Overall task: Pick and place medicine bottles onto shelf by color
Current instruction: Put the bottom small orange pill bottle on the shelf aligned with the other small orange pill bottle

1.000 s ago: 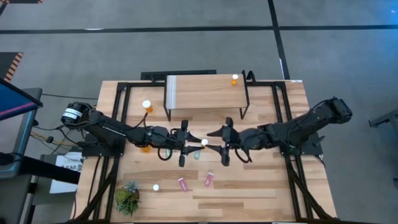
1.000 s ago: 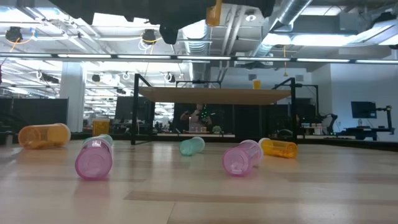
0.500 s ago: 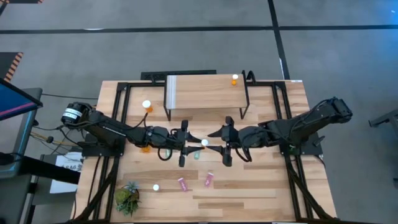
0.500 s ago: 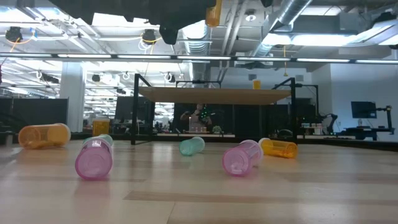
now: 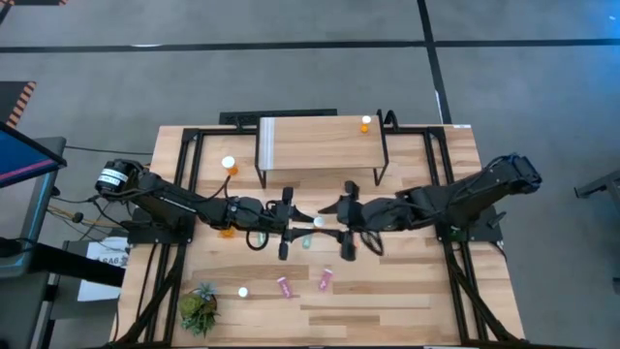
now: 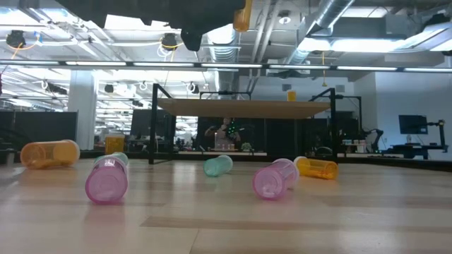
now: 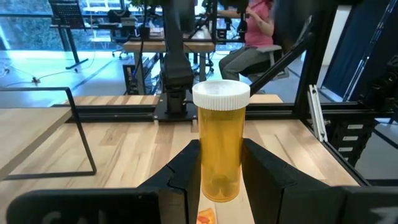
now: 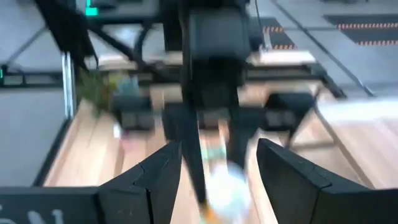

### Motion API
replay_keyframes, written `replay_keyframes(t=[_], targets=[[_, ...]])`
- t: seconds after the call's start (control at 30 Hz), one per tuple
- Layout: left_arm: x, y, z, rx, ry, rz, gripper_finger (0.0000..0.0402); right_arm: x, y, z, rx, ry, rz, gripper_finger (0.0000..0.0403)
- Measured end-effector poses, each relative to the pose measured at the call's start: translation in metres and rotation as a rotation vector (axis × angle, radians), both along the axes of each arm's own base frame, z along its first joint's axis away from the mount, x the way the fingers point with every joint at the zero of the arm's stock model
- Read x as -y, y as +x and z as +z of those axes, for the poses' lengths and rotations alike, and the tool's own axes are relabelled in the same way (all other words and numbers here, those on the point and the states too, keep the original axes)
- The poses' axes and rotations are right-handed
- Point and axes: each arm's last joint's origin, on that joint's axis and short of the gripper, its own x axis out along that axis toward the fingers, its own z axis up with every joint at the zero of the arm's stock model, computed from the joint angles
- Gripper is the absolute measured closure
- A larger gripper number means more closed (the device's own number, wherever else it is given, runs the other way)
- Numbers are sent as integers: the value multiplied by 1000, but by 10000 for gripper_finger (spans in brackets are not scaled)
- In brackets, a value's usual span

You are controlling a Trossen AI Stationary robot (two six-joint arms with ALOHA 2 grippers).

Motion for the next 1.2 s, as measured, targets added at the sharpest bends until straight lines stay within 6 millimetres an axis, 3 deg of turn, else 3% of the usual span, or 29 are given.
replay_keyframes(t=[0.17,0.3,0.93,1.2], targets=[[0,0,0,-4,0,0,317,-3,13,5,-95,-38,2,170],[0,0,-1,-10,-4,0,317,-5,19,-2,-163,-52,0,172],[0,0,-1,-13,-5,8,317,8,16,-9,-236,19,-98,201],[0,0,-1,-13,-5,5,317,8,16,-9,-239,25,-91,236]])
